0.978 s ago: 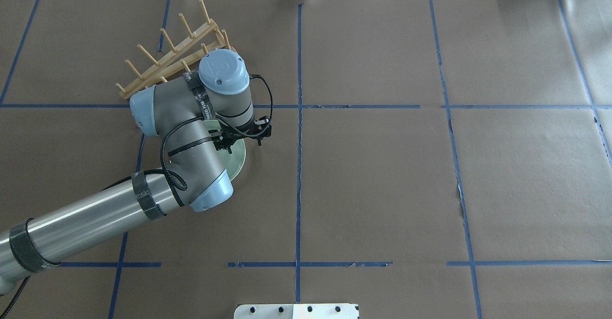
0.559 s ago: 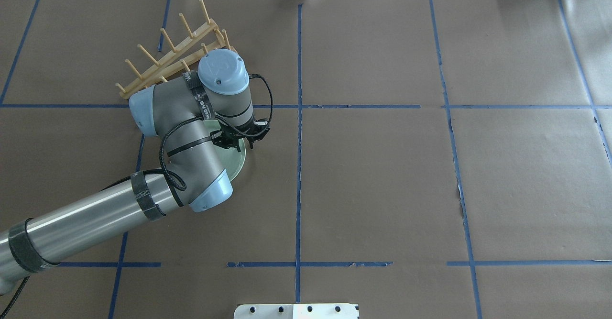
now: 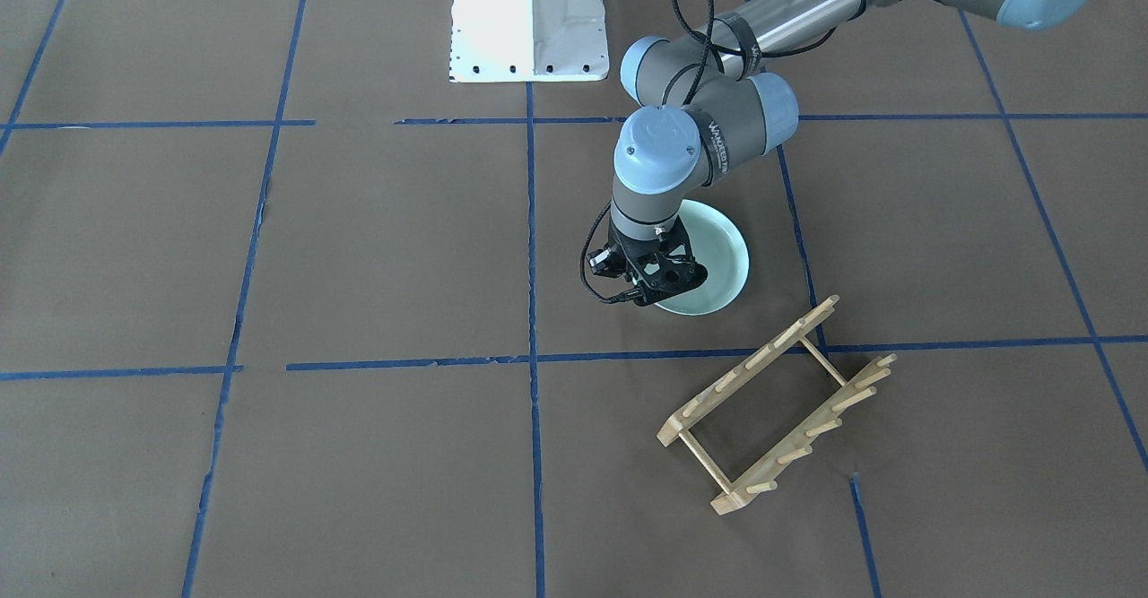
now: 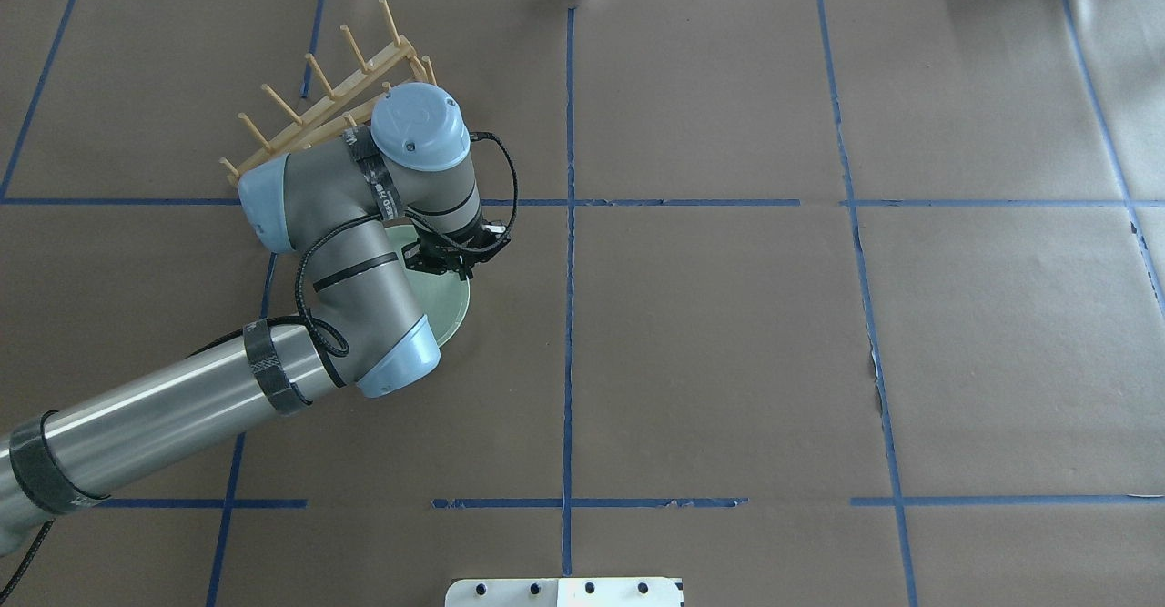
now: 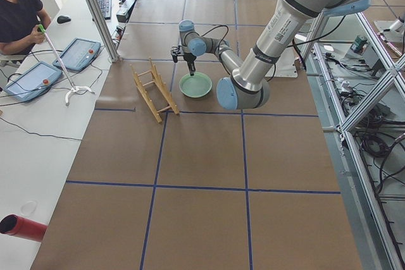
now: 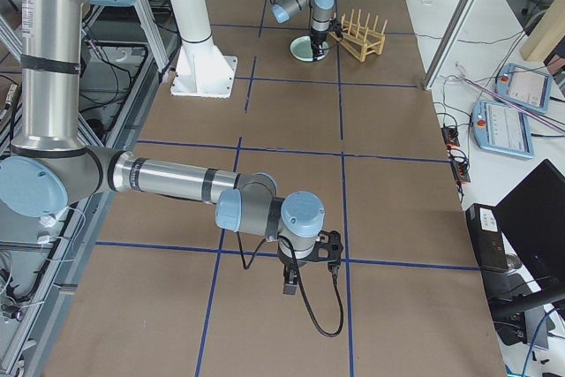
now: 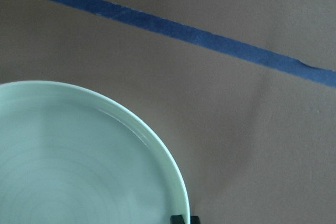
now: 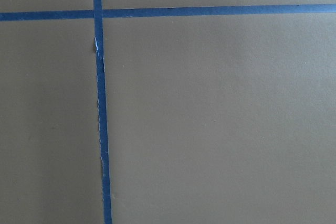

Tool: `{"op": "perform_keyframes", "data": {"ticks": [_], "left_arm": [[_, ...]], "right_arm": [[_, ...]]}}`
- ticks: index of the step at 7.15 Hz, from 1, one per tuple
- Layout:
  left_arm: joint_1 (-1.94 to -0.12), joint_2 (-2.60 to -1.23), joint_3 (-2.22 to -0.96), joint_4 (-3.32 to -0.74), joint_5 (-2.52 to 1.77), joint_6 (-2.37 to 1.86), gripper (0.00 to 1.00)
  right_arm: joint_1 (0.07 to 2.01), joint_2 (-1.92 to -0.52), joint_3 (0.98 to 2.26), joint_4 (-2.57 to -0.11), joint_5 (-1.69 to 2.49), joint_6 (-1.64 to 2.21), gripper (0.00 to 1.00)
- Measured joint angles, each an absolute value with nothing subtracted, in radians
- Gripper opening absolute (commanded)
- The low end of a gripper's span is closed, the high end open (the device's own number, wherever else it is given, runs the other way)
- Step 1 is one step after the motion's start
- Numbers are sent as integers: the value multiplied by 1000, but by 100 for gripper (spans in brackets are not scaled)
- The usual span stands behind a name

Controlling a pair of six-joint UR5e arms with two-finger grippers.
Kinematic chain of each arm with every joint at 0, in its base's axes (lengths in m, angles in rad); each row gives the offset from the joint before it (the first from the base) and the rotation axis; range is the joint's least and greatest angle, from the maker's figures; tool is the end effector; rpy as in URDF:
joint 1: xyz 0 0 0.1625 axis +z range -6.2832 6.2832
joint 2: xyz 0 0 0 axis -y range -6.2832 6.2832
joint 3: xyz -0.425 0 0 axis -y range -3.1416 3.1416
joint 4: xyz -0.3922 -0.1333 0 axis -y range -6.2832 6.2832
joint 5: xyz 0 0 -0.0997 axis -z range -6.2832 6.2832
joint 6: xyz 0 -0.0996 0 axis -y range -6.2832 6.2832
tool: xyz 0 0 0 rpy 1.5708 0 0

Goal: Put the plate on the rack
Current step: 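Lift the plate with the left gripper and tilt it upright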

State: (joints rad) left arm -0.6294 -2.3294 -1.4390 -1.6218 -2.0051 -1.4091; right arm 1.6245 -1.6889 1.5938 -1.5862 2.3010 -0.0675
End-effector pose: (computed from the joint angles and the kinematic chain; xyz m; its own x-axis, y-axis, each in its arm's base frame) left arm 0.5479 -0.5120 0.2488 0.6731 -0.3095 -0.6717 0.2152 0.9509 -0.2225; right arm 0.0899 -0.4270 0.7065 0.7419 0.0462 0.6689 -0.0033 0.9979 -0.0653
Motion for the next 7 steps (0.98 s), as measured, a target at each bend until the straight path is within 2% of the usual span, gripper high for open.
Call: {"op": "perform_keyframes", "data": {"ticks": [3, 4, 6, 7], "left_arm": [[-684, -2330, -1708, -1416, -2028, -1441, 0], [-697, -2332, -1760, -1377, -2030, -1456, 0], [-776, -2326, -1808, -1452, -2034, -1502, 0], [-831, -2289, -1811, -1632, -2034, -1559, 0]], "right_arm": [[1624, -1689, 1594, -1586, 2301, -67, 100], [1624, -1689, 1594, -1586, 2301, -68, 100], [1624, -1688, 1594, -1586, 2301, -68, 100], [1624, -1689, 1594, -1586, 2301, -68, 100]]}}
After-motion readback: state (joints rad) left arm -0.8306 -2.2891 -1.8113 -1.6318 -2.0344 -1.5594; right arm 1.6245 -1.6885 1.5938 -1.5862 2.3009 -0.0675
